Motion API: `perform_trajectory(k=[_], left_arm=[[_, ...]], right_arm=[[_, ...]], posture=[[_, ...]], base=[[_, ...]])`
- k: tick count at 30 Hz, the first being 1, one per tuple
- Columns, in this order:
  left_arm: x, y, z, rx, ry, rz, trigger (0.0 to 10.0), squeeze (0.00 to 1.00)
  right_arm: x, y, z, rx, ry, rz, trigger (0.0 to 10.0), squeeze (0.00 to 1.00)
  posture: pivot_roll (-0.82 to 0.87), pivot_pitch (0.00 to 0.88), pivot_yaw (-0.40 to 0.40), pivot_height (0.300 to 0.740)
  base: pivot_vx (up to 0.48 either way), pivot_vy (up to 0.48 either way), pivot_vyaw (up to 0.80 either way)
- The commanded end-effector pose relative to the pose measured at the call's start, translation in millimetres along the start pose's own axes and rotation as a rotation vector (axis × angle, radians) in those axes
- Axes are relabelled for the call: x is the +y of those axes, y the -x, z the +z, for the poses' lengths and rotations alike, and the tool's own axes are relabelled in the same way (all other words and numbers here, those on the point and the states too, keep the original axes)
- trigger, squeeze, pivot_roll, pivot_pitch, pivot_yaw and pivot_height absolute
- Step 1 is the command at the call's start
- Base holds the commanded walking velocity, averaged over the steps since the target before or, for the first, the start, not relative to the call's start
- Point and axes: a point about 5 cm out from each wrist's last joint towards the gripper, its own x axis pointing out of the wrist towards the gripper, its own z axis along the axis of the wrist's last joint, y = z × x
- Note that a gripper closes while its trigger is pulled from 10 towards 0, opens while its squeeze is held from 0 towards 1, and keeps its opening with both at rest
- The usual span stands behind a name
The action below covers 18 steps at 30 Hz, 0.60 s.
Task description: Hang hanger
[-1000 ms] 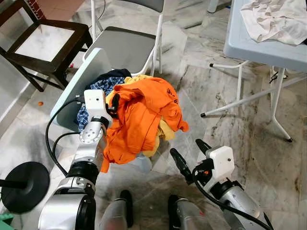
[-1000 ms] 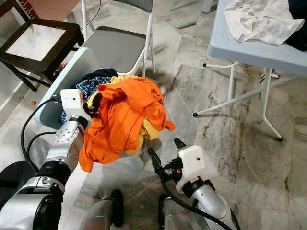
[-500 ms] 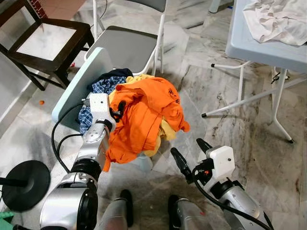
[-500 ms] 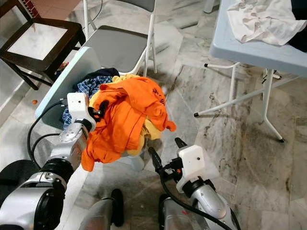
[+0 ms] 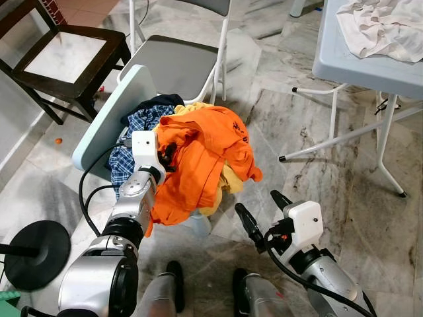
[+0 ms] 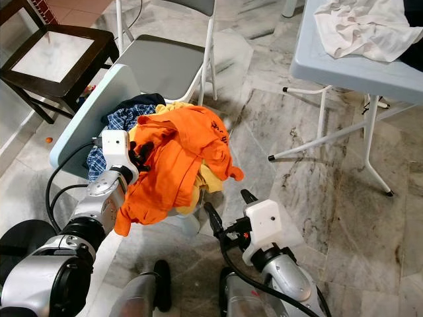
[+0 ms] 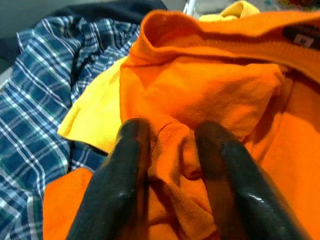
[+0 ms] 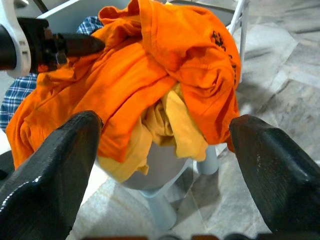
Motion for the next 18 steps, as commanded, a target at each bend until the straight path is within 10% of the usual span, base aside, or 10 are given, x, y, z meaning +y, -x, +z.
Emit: perform_trajectory(k=[1, 18], left_arm=[[2.0, 6.1, -20.0, 0.078, -0.005, -0.007, 0.0, 0.0], [-8.7, 13.6, -29.5, 0.057, -0.072, -0.08, 0.0, 0.0]], right_arm=[[2.2, 1.7, -4.0, 0.018, -0.001, 0.001, 10.0, 0.0], [-0.5, 2.0, -2.0, 0.024, -0.006, 0.044, 10.0, 0.0]], posture=[[-0.15, 0.299, 0.058, 0.74], [-0.14, 0.292, 0.056, 0.74]], base=[[0.0, 0.0, 0.0], [0.0, 0.0, 0.0]])
